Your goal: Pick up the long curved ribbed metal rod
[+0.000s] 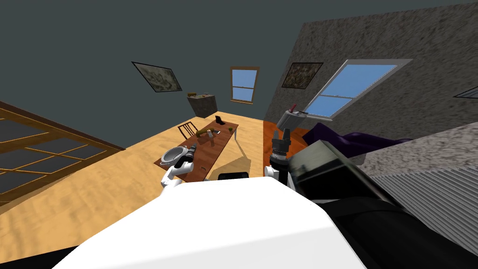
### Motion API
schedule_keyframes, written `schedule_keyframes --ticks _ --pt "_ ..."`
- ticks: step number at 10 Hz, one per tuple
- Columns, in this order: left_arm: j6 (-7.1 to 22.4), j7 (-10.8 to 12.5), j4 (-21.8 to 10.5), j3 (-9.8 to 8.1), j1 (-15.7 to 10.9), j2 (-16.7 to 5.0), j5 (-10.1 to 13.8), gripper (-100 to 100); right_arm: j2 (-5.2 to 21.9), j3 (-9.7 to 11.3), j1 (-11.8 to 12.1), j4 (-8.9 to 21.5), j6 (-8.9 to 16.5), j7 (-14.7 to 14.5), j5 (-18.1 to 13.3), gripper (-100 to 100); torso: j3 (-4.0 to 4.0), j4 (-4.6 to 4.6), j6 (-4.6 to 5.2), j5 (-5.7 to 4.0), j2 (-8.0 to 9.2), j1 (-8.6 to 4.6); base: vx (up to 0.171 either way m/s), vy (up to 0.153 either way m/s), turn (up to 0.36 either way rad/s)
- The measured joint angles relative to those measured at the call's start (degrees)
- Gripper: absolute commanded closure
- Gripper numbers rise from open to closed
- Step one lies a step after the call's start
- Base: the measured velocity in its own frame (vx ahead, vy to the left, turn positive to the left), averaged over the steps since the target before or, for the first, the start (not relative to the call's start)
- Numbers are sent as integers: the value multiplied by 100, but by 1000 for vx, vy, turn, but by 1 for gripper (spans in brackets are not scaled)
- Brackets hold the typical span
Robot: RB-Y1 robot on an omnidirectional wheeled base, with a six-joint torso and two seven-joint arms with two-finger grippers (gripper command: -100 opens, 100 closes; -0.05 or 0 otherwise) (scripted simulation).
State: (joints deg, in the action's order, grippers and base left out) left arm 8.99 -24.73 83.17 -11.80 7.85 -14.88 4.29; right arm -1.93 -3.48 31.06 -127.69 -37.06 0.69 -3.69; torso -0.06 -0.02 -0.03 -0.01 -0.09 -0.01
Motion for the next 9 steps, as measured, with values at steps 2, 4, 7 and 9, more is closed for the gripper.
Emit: schedule_keyframes --ticks 2,4,7,9 --pt "134 -55 -257 -32 -110 -44 53 -100 0 0 0 0 0 0 0 0 2 1 2 -1 2 -1 19 -3 -65" --pt "314 -137 -692 -70 -280 -106 130 -100 0 0 0 0 0 0 0 0 0 0 1 0 0 3 25 5 -73" --pt "583 -268 -1203 -135 -387 -57 164 -100 0 0 0 0 0 0 0 0 1 0 -1 0 2 1 24 4 -78" --pt "848 -339 -1391 -161 -373 -63 235 -100 0 0 0 0 0 0 0 0 2 1 -1 0 3 2 15 4 -20"
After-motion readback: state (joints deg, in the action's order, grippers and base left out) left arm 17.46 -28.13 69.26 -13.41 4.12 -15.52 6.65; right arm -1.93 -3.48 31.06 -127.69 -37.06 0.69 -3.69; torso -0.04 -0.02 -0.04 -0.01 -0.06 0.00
